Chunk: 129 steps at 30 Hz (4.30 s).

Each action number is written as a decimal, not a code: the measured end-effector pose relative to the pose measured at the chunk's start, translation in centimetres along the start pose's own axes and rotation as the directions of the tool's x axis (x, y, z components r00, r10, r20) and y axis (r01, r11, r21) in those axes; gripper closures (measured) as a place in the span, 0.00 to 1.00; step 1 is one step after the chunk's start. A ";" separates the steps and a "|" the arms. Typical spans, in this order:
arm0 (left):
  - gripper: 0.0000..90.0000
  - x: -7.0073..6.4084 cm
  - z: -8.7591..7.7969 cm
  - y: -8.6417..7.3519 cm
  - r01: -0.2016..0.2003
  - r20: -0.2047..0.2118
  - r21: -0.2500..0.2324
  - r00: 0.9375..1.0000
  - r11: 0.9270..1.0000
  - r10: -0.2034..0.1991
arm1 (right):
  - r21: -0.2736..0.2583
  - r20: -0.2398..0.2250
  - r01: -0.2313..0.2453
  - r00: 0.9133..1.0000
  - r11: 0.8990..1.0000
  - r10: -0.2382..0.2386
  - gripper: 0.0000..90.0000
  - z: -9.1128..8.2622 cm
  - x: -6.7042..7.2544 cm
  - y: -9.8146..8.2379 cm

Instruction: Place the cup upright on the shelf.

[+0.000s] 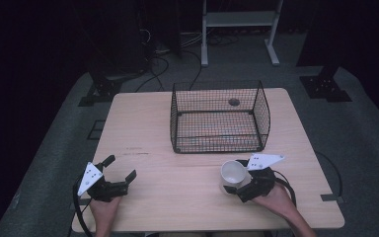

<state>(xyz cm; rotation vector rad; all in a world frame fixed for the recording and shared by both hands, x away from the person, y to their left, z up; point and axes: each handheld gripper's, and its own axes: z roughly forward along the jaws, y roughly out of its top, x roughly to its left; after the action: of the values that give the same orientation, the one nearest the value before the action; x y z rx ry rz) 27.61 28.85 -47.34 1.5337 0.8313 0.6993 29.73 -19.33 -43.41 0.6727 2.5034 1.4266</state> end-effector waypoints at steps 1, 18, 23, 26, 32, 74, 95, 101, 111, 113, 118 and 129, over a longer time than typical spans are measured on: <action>0.00 0.0 0.0 0.0 0.000 0.000 0.000 1.000 1.000 0.000 | 0.003 -0.002 0.000 1.000 1.000 0.000 0.06 0.1 0.0 0.0; 0.00 0.0 0.0 0.0 -0.002 0.000 -0.001 1.000 1.000 0.002 | 0.018 -0.013 0.007 1.000 1.000 -0.006 0.20 -0.3 -0.6 0.5; 0.00 0.0 0.0 0.0 -0.002 0.000 0.001 1.000 1.000 0.002 | 0.006 -0.029 -0.006 1.000 1.000 0.006 0.21 -0.7 -1.0 1.0; 0.00 0.0 0.0 0.0 -0.001 0.000 0.000 1.000 1.000 0.001 | 0.001 -0.039 -0.005 0.999 1.000 0.005 0.21 -1.3 -1.4 1.6; 0.00 0.0 0.0 0.0 -0.002 0.000 0.001 1.000 1.000 0.002 | -0.008 -0.056 -0.013 0.998 1.000 0.012 0.21 -2.2 -2.3 2.5; 0.00 0.0 0.1 0.0 0.008 0.005 -0.001 1.000 1.000 -0.008 | -0.028 -0.072 -0.013 0.997 1.000 0.011 0.21 -5.7 -7.1 8.1; 0.00 0.0 0.1 0.0 0.007 0.005 0.000 1.000 1.000 -0.007 | -0.018 -0.076 0.011 0.997 1.000 -0.012 0.21 -5.8 -9.0 11.2; 0.00 0.1 0.1 0.0 0.007 0.006 0.001 1.000 1.000 -0.007 | -0.017 -0.073 0.019 0.997 1.000 -0.021 0.21 -5.7 -9.5 12.0; 0.00 0.1 0.1 0.0 0.007 0.007 0.001 1.000 1.000 -0.007 | -0.015 -0.069 0.020 0.997 1.000 -0.021 0.21 -5.0 -10.6 13.5; 0.00 0.1 0.1 0.0 0.006 0.007 0.002 1.000 1.000 -0.006 | -0.018 -0.068 0.022 0.997 1.000 -0.023 0.21 -4.8 -10.8 13.9; 0.00 0.1 0.1 0.0 0.007 0.007 0.001 1.000 1.000 -0.007 | -0.013 -0.066 0.027 0.997 1.000 -0.028 0.21 -4.2 -11.3 14.8; 0.00 0.1 0.1 0.0 0.008 0.010 0.003 1.000 1.000 -0.008 | -0.014 -0.072 0.027 0.997 1.000 -0.028 0.21 -3.1 -11.9 16.1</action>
<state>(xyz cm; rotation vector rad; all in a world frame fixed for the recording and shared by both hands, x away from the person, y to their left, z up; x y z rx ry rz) 27.72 28.90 -47.36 1.5342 0.8307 0.6837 43.83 -20.29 -28.88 0.5924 2.5450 1.4823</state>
